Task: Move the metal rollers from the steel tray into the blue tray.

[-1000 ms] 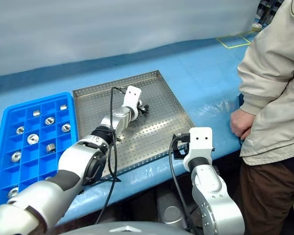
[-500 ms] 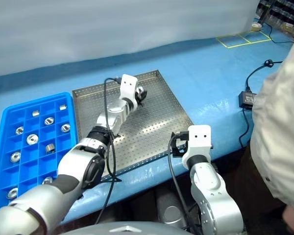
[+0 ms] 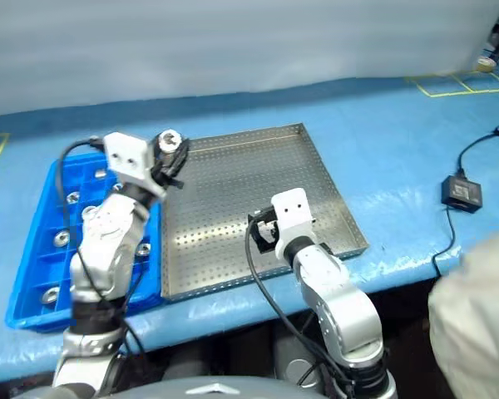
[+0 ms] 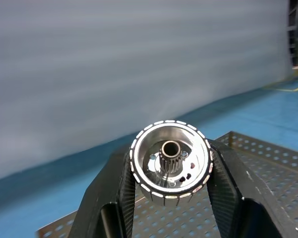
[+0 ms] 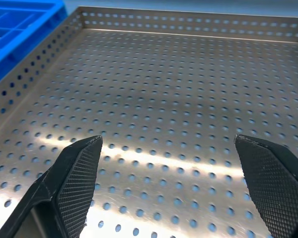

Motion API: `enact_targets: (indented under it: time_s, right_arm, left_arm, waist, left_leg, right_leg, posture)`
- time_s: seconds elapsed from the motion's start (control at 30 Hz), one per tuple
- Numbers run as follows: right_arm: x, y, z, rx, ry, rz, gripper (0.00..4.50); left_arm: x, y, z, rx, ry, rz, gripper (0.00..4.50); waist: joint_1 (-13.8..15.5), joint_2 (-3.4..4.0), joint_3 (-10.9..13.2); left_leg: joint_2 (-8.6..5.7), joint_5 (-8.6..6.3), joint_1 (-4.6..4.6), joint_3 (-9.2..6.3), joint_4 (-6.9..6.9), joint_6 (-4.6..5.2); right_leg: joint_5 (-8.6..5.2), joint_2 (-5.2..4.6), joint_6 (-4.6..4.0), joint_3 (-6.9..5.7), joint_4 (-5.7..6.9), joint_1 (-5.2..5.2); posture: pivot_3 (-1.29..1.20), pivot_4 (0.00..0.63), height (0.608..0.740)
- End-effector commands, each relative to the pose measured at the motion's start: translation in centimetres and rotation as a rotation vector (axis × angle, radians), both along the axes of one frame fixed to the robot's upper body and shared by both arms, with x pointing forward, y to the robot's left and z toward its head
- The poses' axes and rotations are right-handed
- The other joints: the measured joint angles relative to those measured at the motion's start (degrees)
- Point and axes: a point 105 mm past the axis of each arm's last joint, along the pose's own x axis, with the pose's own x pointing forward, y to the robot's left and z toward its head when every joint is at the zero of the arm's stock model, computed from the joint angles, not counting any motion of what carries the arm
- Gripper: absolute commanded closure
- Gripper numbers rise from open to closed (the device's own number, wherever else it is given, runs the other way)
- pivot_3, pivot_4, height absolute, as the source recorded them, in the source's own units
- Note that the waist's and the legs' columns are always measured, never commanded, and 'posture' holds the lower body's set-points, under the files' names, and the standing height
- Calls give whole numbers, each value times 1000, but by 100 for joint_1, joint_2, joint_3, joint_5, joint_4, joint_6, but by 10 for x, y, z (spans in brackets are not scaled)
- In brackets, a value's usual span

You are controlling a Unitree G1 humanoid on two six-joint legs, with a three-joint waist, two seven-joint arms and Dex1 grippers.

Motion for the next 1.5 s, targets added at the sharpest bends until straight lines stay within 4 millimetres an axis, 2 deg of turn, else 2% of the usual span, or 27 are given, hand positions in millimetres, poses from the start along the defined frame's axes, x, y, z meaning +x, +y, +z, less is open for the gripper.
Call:
enact_targets:
  time_s: [0.03,0.13,0.3,0.47,0.67,0.8,0.87,1.0,1.2,1.5]
  right_arm:
    - [3,13,12,13,-54,95,0]
    - [6,25,10,3,-58,178,0]
    - [5,40,9,-9,-68,270,0]
    - [2,47,10,10,-66,300,0]
    - [-1,46,7,15,-60,284,0]
    - [0,40,6,18,-55,250,0]
    - [0,37,6,16,-54,237,0]
    - [0,28,6,2,-60,213,0]
    - [4,1,7,-35,-69,142,0]
    - [-3,-26,0,-87,-59,89,0]
  left_arm:
    - [-26,22,8,9,1,135,2794]
    - [-46,40,-11,10,89,238,2794]
    - [-62,56,-37,-8,212,361,2794]
    - [-68,61,-61,-11,307,406,2794]
    - [-72,72,-84,-22,410,470,2794]
    - [-75,78,-88,-31,432,519,2794]
    - [-71,76,-82,-47,402,511,2064]
    - [-57,54,-55,-92,284,365,839]
    - [-40,17,-35,-59,199,93,839]
    - [-28,-36,-45,10,260,-281,839]
  waist:
    - [204,-12,-2]
    - [495,-25,-6]
    - [857,-43,-5]
    - [907,-51,-4]
    - [895,-51,-4]
    - [890,-52,-4]
    - [891,-53,-3]
    - [897,-55,-3]
    - [864,-55,-3]
    - [757,-54,-3]
  left_leg:
    - [0,0,0,2,0,0]
    - [0,-2,1,4,0,3]
    - [0,0,1,0,7,7]
    - [1,4,0,2,8,12]
    - [3,4,0,2,6,12]
    - [4,4,-3,1,2,12]
    - [5,4,-8,0,3,12]
    - [4,4,-12,-3,8,12]
    - [3,4,-20,-2,6,13]
    - [3,4,-21,1,5,13]
  right_leg:
    - [0,0,0,-1,0,0]
    - [6,-1,-14,-7,-5,2]
    - [1,-4,-38,-20,-7,9]
    - [-6,-5,-47,-20,-19,14]
    - [-7,-4,-50,-22,-19,12]
    - [-7,-4,-51,-22,-24,9]
    - [-8,-4,-52,-24,-24,6]
    - [-8,-6,-52,-29,-24,7]
    - [7,-6,-73,-29,-31,1]
    - [-6,-1,-54,-27,-32,-1]
  posture:
    - [88,150,740]
    - [139,150,740]
    - [166,150,740]
    - [191,150,740]
    - [159,150,740]
    - [149,150,740]
    - [148,150,740]
    - [137,150,740]
    - [105,150,740]
    - [19,150,740]
